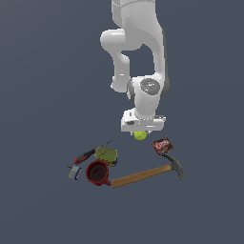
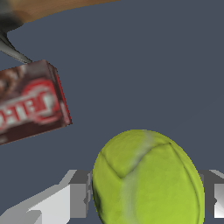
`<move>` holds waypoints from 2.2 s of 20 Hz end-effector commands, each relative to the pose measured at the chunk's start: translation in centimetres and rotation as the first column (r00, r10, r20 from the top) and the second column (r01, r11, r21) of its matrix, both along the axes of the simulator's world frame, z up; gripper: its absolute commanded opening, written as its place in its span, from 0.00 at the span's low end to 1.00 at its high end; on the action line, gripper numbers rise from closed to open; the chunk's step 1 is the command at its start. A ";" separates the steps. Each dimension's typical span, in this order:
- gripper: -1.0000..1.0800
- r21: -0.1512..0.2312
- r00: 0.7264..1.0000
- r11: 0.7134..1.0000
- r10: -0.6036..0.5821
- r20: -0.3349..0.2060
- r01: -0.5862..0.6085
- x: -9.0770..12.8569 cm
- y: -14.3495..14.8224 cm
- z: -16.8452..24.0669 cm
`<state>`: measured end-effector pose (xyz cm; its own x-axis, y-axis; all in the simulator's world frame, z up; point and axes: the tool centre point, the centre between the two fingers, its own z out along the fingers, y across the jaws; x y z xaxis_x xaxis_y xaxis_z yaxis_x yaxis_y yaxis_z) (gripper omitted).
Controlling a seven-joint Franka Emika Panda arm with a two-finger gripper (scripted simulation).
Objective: Pick up a designated object from a clutter of objects.
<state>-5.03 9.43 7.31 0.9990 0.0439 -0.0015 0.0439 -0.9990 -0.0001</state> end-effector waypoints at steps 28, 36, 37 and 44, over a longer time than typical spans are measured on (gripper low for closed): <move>0.00 0.003 1.000 1.000 -0.001 0.002 0.001 3.9 -20.8 26.5; 0.00 0.001 1.000 1.000 -0.001 0.001 0.001 5.0 -25.3 32.1; 0.00 0.001 1.000 1.000 -0.001 0.001 0.001 5.2 -25.7 32.6; 0.00 0.000 1.000 1.000 -0.001 0.001 0.001 5.8 -27.5 34.9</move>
<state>0.61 -17.76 41.72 0.9991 0.0418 -0.0010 0.0418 -0.9991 -0.0006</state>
